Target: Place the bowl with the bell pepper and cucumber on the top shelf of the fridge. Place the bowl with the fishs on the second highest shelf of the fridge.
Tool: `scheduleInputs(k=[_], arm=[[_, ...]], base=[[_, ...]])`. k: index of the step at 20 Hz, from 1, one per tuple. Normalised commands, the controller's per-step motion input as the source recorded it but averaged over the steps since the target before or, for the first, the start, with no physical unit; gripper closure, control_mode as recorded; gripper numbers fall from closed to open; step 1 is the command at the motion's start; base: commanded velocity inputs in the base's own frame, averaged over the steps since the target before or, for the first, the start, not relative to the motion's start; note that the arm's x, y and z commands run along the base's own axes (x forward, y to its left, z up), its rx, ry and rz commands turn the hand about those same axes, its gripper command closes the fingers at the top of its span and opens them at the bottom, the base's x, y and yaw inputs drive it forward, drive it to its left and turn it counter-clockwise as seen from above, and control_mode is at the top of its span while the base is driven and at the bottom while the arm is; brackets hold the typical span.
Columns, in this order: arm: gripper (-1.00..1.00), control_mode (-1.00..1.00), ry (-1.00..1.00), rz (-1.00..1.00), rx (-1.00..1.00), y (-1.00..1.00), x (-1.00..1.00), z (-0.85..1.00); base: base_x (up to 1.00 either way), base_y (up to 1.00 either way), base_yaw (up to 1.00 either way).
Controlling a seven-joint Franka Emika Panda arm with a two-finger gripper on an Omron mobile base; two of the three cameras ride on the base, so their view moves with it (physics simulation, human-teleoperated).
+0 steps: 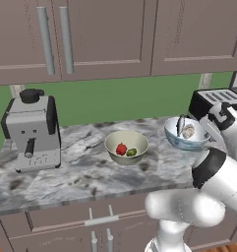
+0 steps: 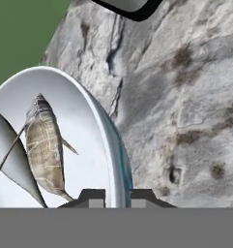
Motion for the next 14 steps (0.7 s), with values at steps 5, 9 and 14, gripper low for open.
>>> scheduleInputs(k=[5, 9, 14], arm=[[1.0, -1.0, -0.31, -0.06, -0.11, 0.9, -0.46, 0.78], [1.0, -1.0, -0.1, -0.02, -0.01, 0.86, -0.27, 0.86], [1.0, -1.0, 0.0, 0.0, 0.1, 0.66, -0.18, 0.85]], base=[[0.0, 0.0, 0.0], [0.0, 0.0, 0.0], [0.0, 0.0, 0.0]])
